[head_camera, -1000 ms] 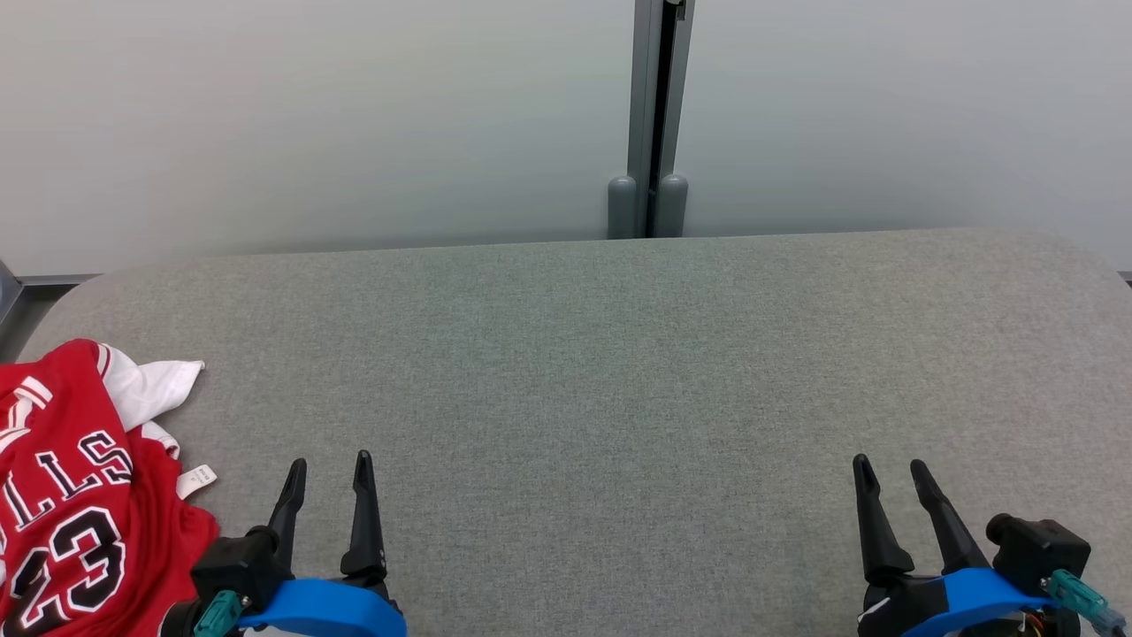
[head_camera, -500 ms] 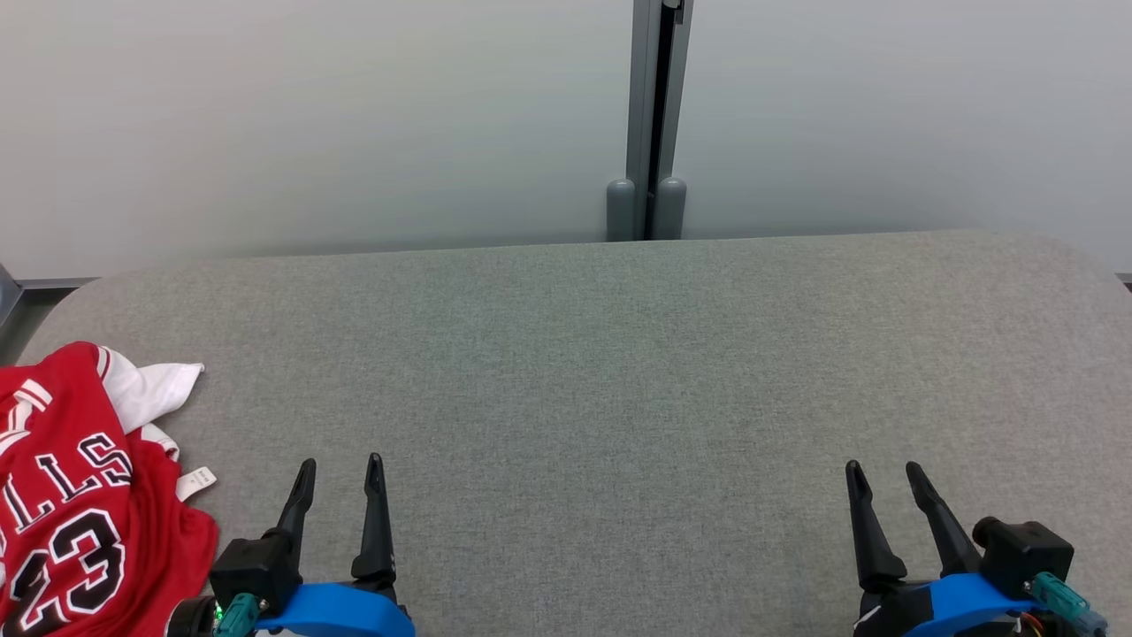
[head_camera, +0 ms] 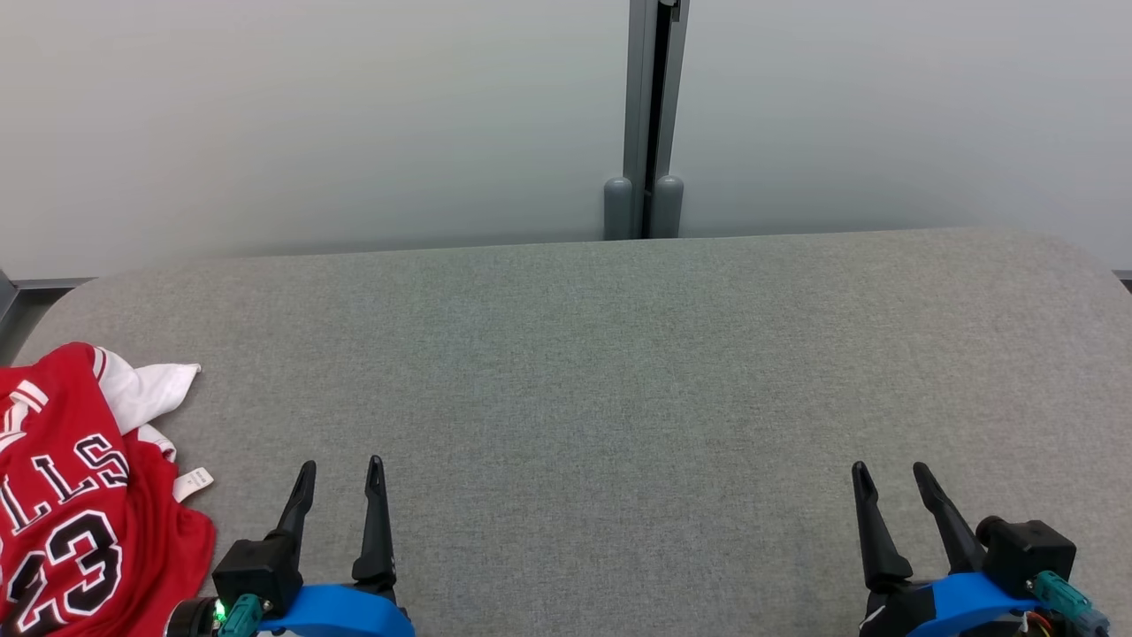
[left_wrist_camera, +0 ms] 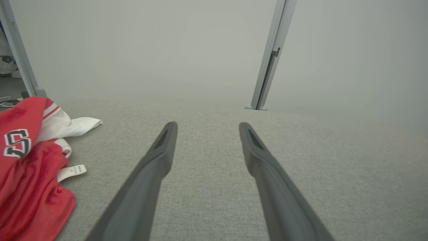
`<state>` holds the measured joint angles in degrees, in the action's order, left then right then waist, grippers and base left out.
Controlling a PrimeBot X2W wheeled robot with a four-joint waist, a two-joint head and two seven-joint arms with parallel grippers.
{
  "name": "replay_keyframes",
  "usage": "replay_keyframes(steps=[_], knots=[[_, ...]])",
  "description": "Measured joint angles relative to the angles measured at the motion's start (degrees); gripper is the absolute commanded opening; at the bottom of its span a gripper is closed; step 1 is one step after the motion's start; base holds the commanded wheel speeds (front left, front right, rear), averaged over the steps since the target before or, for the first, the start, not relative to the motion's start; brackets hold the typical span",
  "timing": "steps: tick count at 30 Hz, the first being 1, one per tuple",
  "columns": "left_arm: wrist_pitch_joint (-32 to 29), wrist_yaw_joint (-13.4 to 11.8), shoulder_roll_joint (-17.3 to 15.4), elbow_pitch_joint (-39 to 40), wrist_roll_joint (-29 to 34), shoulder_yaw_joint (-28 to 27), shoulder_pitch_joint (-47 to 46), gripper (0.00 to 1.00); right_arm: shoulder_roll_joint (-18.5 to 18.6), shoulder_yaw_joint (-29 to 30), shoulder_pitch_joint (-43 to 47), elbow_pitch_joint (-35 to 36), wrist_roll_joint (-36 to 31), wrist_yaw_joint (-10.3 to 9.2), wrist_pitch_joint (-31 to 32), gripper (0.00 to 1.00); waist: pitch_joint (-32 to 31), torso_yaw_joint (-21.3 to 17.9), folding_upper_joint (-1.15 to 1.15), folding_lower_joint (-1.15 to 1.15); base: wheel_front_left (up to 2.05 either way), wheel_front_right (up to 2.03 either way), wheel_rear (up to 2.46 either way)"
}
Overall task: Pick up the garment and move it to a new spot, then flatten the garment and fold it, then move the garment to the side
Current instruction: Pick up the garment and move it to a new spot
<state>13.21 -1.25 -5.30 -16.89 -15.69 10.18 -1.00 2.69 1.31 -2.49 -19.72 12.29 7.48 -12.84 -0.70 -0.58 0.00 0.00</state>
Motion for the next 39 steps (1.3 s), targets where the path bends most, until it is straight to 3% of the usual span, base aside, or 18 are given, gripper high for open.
replay_keyframes(steps=[12,32,39], knots=[[-0.3,-0.6,-0.3,0.0,0.0,1.3,0.0,1.0,0.0,0.7,0.7,1.1,-1.2,0.0,0.3,1.0,-1.0,4.0,0.0,0.0,0.0,0.0,0.0],[-0.8,-1.7,-2.3,2.0,0.1,1.7,1.1,1.0,0.0,-0.9,1.7,0.9,0.5,0.01,0.1,1.0,-2.3,24.8,0.0,0.0,0.0,0.0,0.0],[-0.9,-2.7,-2.9,3.1,-0.5,1.0,2.1,1.0,0.0,-2.5,1.0,0.3,0.9,0.01,-0.2,1.0,-0.8,29.8,0.0,0.01,0.0,0.0,0.0]])
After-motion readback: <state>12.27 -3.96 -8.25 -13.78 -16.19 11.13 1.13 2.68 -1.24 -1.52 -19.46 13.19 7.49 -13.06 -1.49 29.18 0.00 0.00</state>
